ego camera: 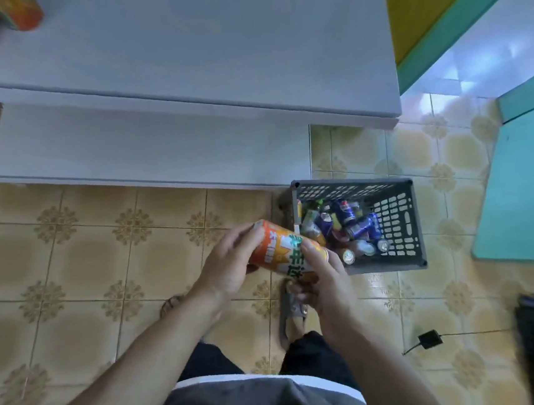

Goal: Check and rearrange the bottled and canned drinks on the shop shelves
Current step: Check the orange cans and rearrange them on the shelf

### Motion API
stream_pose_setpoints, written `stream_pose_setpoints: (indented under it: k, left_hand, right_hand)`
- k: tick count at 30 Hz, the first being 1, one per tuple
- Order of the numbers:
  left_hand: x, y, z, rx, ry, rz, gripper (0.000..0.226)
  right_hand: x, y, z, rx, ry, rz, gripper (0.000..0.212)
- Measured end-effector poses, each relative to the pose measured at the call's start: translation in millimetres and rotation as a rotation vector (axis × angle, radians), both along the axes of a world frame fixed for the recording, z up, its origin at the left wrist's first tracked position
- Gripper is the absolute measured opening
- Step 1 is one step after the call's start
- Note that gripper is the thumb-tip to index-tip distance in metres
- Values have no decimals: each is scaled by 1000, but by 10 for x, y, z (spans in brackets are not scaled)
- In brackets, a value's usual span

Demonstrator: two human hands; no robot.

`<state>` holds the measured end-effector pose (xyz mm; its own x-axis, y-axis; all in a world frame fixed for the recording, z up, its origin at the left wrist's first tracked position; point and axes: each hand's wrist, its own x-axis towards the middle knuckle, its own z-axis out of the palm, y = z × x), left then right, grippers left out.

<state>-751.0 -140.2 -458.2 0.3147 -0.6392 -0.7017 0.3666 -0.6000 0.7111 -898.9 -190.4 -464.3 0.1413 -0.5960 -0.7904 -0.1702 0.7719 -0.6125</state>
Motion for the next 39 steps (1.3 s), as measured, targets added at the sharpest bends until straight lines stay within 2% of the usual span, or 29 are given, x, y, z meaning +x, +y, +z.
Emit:
stream_pose_setpoints:
  k: [3, 7, 9, 12, 14, 17, 19, 24, 26, 31, 36, 39]
  left_hand:
    - [-594, -285, -577, 153, -22, -56, 27]
    - [-1277, -694, -1356, 331, -102, -232, 31]
    - [-1521, -879, -1688, 363, -102, -304, 28]
    - [-1786, -1125, -2210, 374, -81, -361, 10]
    - [-1898, -1272, -2555, 363, -87, -390, 10]
    - [-1970, -1465, -2984, 379, -119, -413, 31]
    - [-2014, -1566, -3268, 378, -137, -442, 35]
    - [-2014, -1702, -3851, 376, -235, -539, 16]
    - [-2014, -1704, -3949, 383, -246, -552, 13]
    - [-2010, -1612, -3865, 392, -253, -569, 11]
    - [-1852, -1532, -3368, 349, -283, -585, 24]
    - [-1659, -1426, -2909, 316, -323, -606, 24]
  right_hand:
    - [-621, -300, -578, 97, 73, 32, 39]
    - [-1352, -725, -1388, 179, 185, 5, 45]
    - [-1621, -925, -1807, 203, 251, -25, 51]
    - [-1926, -1234, -2531, 194, 362, -38, 60]
    - [-2056, -1442, -3030, 124, 437, 0, 69]
    - [-2140, -1717, -3652, -29, 640, 261, 81]
    - [-2146, -1881, -4023, -104, 740, 454, 75]
    - [-2044, -2088, -4754, -170, 812, 781, 67]
    - [-2020, -2078, -4888, -177, 832, 851, 64]
    - [-2044, -2042, -4801, -175, 865, 832, 57]
    - [-1949, -2109, -4267, -196, 884, 859, 51]
    - [-1742, -2092, -3773, -220, 896, 870, 47]
